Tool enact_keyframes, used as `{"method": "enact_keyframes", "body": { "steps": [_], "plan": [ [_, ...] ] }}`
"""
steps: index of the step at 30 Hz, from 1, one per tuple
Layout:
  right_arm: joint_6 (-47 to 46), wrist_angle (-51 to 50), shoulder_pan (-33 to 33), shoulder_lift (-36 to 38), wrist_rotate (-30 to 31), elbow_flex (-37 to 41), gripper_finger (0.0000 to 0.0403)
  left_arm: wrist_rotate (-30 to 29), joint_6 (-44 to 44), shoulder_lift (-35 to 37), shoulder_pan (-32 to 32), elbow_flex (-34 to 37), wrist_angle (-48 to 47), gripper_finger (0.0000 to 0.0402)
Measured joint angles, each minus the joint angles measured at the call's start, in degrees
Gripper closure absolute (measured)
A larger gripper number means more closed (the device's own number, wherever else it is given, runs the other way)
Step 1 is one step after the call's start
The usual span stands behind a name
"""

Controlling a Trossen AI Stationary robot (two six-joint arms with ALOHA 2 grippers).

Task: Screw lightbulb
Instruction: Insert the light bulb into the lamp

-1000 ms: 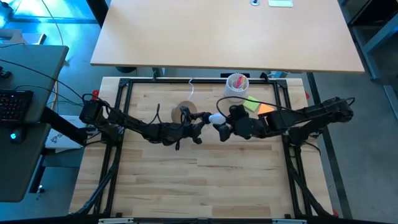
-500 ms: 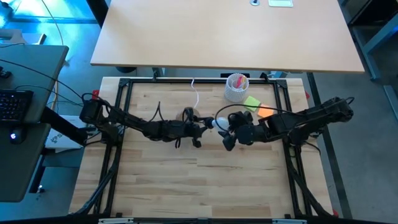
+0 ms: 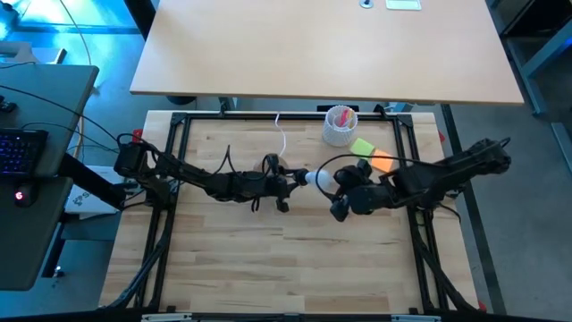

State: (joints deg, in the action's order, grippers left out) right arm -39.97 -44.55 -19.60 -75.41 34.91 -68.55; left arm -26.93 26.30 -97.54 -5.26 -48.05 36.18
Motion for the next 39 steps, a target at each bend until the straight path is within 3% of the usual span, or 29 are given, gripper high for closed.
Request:
{"method": "enact_keyframes", "body": {
  "steps": [6, 13, 19, 26, 30, 39],
  "plan": [
    [7.7, -0.5, -3.9, 0.9, 0.0, 0.0, 0.0118, 1.3, -0.1, 0.0, 0.0, 0.0, -0.2, 0.026],
    [32.3, -3.5, -11.9, 0.7, -1.0, -0.5, 0.0119, 4.8, 1.7, 0.0, 0.0, 0.0, -1.9, 0.026],
    [63.5, 0.7, -15.4, -1.0, 1.3, -0.5, 0.0119, 11.1, 4.1, 0.0, 0.0, 0.2, -5.3, 0.026],
    [80.5, 0.2, -14.4, -8.3, 5.3, -0.6, 0.0119, 15.9, 3.0, -0.1, -0.2, 0.2, -7.3, 0.026],
    [84.8, -0.1, -14.6, -12.3, 12.6, -0.6, 0.0119, 17.4, 2.7, -0.1, -0.2, 0.2, -7.1, 0.026],
    [85.4, -2.6, -14.4, -14.6, 17.3, -0.6, 0.0119, 18.6, 2.8, -0.1, -0.2, 0.2, -6.9, 0.026]
  ]
}}
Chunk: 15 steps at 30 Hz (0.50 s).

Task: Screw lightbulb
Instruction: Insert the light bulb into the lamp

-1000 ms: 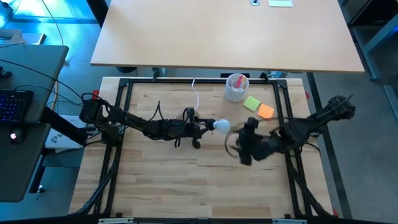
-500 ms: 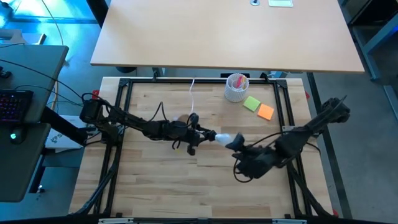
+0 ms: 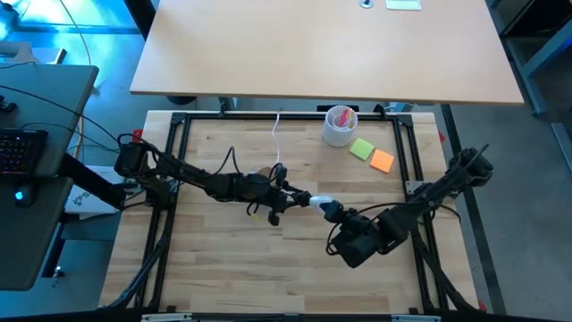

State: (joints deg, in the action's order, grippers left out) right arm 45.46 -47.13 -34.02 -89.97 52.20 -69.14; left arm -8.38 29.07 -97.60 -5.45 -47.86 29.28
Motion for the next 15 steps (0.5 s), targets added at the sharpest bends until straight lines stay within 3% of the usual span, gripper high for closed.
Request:
{"method": "enact_keyframes", "body": {
  "steps": [6, 15],
  "plan": [
    [-2.2, 0.9, 0.7, 0.0, -0.5, 0.0, 0.0119, 0.4, 0.1, 0.0, 0.0, 0.0, 0.2, 0.026],
    [-21.3, 5.7, 4.1, 0.0, -4.2, 0.0, 0.0119, -2.9, 2.1, 0.0, -0.2, 0.0, 0.1, 0.026]
  ]
}}
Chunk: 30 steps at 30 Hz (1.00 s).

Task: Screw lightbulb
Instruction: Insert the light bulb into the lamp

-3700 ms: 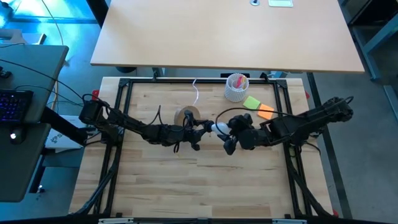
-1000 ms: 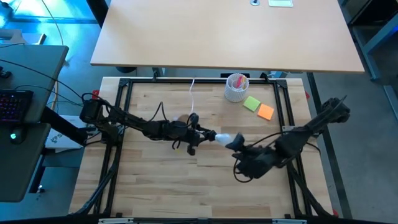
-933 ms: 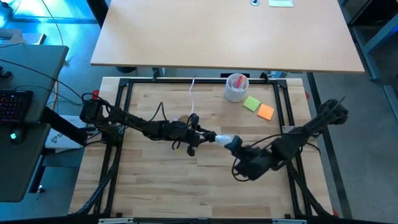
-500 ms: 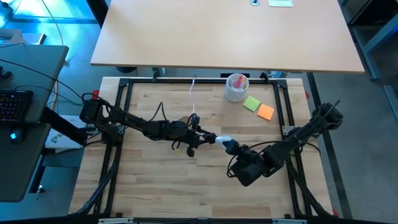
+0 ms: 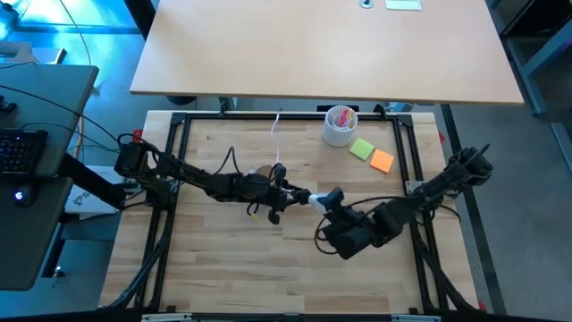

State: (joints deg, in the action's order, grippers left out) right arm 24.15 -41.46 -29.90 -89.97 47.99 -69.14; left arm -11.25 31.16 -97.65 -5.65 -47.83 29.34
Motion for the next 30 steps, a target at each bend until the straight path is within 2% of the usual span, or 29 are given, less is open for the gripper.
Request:
{"method": "enact_keyframes", "body": {
  "steps": [6, 12, 21, 24, 30],
  "plan": [
    [-16.7, 2.5, 2.2, 0.1, -3.3, 0.0, 0.0119, -3.5, 2.3, 0.0, -1.1, 0.0, 0.2, 0.026],
    [-39.4, 4.3, 3.9, 0.1, -5.6, 0.0, 0.0119, -6.7, 3.4, 0.0, -2.3, 0.0, 0.6, 0.026],
    [-73.1, 7.4, 4.3, 0.1, -6.1, 0.0, 0.012, -7.3, 4.7, 0.0, -2.8, -0.2, 2.8, 0.026],
    [-76.6, 8.0, 4.3, 0.3, -6.1, 0.0, 0.012, -7.4, 5.3, 0.0, -2.8, -0.2, 3.0, 0.026],
    [-71.7, 13.0, 4.4, 2.8, -3.6, 0.1, 0.012, -7.4, 5.6, 0.1, -2.8, -0.2, 2.3, 0.026]
  ]
}}
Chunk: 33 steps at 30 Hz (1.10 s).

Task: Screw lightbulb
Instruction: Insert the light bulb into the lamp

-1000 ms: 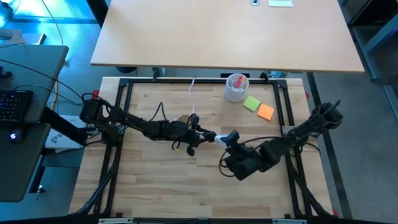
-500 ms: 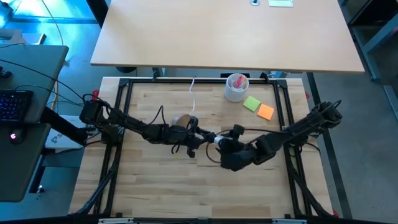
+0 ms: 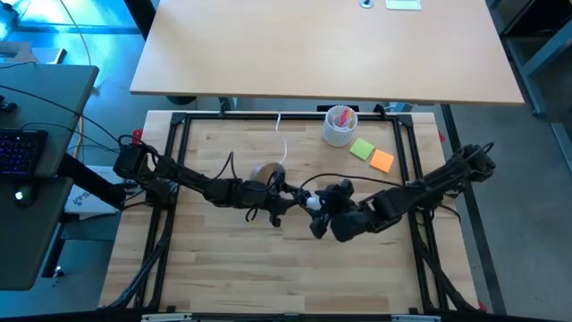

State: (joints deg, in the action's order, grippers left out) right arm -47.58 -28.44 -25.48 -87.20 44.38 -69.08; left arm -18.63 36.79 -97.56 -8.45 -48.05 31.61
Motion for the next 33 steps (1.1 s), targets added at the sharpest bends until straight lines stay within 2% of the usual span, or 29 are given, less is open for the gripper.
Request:
{"method": "enact_keyframes", "body": {
  "steps": [6, 10, 14, 17, 22, 31, 33],
  "plan": [
    [-2.9, -2.5, 1.8, 2.8, 0.4, 0.0, 0.012, -0.1, -0.2, 0.0, 0.1, 0.0, -0.9, 0.0261],
    [0.1, -2.1, 2.2, 4.4, 0.4, 0.0, 0.0119, -0.1, -0.3, 0.0, 0.0, 0.0, -1.6, 0.0261],
    [13.0, -3.4, 1.8, 6.4, 1.2, -0.6, 0.0119, -0.1, -0.5, 0.0, 0.1, 0.0, -1.8, 0.0261],
    [18.9, -7.8, 1.7, 8.0, 2.7, -1.2, 0.0119, -0.1, -0.5, 0.0, 0.1, 0.0, -1.8, 0.0261],
    [29.4, -13.1, 2.3, 9.0, 0.1, -1.4, 0.0119, -0.1, -0.7, 0.0, 0.1, 0.0, -1.8, 0.0261],
    [70.0, -14.4, 1.6, 8.5, -7.2, -1.4, 0.0119, 0.1, -1.6, 0.0, 0.1, 0.1, -1.9, 0.0252],
    [74.1, -14.3, 0.4, 8.5, -6.6, -1.4, 0.0119, 0.2, -1.6, 0.0, 0.0, 0.1, -2.0, 0.0252]
  ]
}}
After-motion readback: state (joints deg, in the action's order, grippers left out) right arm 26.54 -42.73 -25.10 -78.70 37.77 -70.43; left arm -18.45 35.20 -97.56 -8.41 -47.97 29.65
